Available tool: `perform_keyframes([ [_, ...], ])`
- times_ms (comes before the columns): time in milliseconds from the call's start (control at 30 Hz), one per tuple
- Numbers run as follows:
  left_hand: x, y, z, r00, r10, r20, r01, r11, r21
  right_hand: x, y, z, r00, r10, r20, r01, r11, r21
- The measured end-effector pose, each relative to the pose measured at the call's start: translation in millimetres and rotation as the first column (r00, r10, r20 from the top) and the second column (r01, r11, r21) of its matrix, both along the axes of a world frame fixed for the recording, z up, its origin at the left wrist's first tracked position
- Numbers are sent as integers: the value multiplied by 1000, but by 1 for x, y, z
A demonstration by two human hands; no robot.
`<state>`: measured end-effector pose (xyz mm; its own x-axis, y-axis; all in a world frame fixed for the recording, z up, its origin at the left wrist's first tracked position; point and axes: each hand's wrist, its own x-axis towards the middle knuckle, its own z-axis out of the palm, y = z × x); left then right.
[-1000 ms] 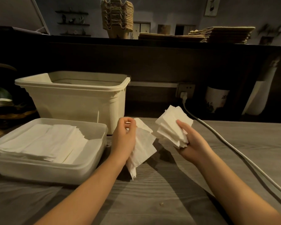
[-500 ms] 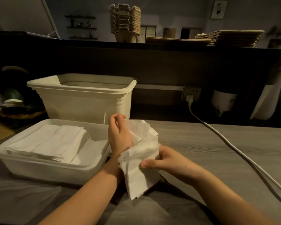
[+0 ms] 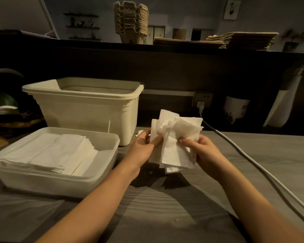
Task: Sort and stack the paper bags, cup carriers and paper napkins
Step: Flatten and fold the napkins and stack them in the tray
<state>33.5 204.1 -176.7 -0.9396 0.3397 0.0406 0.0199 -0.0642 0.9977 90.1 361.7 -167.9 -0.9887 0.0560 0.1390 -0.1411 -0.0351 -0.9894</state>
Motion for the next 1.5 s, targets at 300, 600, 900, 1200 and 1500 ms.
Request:
perform_keyframes([
  [300, -6, -5, -1, 998, 64, -25, -61, 992, 108, -8, 10, 0, 996, -77, -41, 57, 932, -358],
  [600, -7, -5, -7, 995, -36, 90, 17, 980, 197, -1, 3, -4, 986, 37, -165, 22, 939, 342],
  [900, -8, -4, -10, 966, -147, 213, 101, 971, 215, -6, -2, -9, 953, -20, -303, 200, 792, 576],
  [1200, -15, -7, -9, 909, -85, 408, 0, 979, 205, -4, 0, -6, 957, 151, -250, 100, 633, 768],
  [1500, -12, -6, -5, 981, 88, 173, -136, 949, 285, 5, 4, 4, 992, 106, -68, -84, 960, 267],
])
